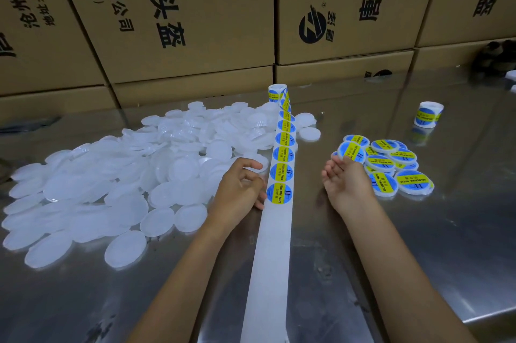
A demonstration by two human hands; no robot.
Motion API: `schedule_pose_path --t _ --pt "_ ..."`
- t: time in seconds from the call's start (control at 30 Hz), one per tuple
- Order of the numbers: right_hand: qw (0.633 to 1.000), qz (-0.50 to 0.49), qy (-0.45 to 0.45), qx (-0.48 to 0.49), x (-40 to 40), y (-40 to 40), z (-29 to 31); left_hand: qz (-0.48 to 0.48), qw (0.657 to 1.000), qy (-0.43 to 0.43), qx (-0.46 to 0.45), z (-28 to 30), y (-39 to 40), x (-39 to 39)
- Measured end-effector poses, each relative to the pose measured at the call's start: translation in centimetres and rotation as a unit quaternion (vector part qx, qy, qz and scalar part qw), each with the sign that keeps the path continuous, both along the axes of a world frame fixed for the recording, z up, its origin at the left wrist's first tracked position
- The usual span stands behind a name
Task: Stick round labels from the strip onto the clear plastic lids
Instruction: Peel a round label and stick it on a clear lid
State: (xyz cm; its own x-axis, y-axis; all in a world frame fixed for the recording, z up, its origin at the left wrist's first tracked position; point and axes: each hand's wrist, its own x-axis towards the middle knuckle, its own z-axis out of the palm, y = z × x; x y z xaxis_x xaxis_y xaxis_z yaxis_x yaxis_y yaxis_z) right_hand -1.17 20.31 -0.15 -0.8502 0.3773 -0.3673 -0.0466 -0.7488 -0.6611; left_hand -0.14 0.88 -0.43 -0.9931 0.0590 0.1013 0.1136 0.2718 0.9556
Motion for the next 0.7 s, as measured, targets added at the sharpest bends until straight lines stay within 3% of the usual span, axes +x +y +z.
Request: schedule_pose_path --t 0.13,0.27,0.37,0.43,0.5,0.57,0.63,0.7 --pt "0.998 -0.007 0.015 -0.057 0.2 0.5 0.1 0.002 1.0 0.006 -0.01 0.0 0.0 0.0" --pt "0.999 0.021 0.02 -0.039 0.3 0.5 0.1 0.019 1.0 0.02 -0.015 -0.1 -0.1 -0.2" --pt "0.997 0.043 0.014 0.062 0.1 -0.1 0.3 0.079 0.991 0.082 -0.068 -0.5 -0.5 -0.4" --pt "0.974 0.037 0.021 0.223 0.0 -1.1 0.2 0.12 0.975 0.137 -0.125 -0.6 -1.0 -0.6" --pt "0.894 0.022 0.063 0.443 0.2 -2.5 -0.1 0.145 0.959 0.178 -0.169 -0.7 -1.6 -0.9" --pt "0.758 0.021 0.125 0.64 0.3 -4.1 -1.0 0.155 0.948 0.194 -0.198 -0.9 -1.9 -1.0" --pt "0.629 0.037 0.15 0.762 -0.3 -5.4 -1.8 0.154 0.943 0.199 -0.218 -1.1 -2.0 -1.1" --pt "0.564 0.059 0.139 0.812 -1.1 -6.2 -2.4 0.149 0.941 0.2 -0.229 -1.2 -1.9 -1.1"
